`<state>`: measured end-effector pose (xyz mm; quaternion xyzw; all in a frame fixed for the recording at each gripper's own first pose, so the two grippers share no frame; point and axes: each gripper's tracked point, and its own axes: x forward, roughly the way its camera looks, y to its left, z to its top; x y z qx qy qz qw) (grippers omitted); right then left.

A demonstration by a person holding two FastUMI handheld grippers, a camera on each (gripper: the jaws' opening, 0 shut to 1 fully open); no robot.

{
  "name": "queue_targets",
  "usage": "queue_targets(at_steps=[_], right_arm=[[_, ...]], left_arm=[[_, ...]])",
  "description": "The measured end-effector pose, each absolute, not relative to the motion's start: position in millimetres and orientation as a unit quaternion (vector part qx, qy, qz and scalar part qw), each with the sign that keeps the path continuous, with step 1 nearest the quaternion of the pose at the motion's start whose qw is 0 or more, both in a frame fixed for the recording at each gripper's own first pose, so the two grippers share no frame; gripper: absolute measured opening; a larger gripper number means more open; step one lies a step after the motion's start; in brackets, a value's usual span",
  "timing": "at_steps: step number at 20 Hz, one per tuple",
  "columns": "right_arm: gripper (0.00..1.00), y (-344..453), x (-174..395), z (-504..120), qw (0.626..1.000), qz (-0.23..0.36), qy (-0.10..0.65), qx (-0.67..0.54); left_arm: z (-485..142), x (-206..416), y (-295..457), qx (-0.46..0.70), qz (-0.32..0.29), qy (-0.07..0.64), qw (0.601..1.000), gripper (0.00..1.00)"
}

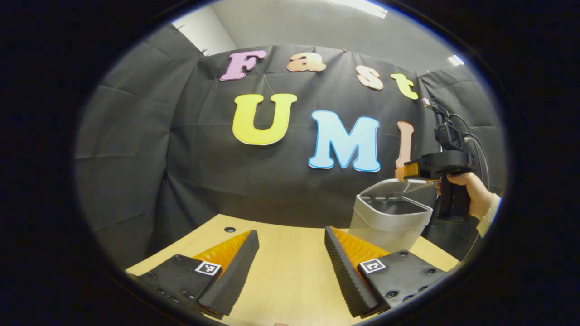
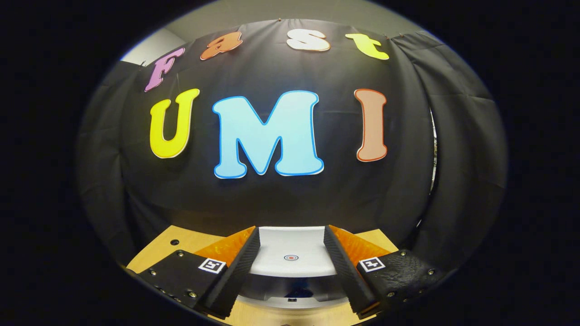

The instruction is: Press the lid of the desktop garbage bin to open it, pick up the crumpled paper on the desktop and throw it into the bin, then pick up the pop can on the desktop and drop it into the bin, and finally close the garbage bin lid.

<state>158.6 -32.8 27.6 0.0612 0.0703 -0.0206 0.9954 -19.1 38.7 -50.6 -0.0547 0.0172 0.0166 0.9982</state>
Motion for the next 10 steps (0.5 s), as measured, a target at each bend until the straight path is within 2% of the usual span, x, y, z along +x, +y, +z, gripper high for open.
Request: queue_targets(at_steps=[10], right_arm=[[0.92, -33.4, 170.1, -12.8, 0.997, -0.03, 0.041, 0.06]], left_arm=[[-58.0, -18.1, 44.1, -0.06, 0.024, 0.025, 0.998, 0.95]])
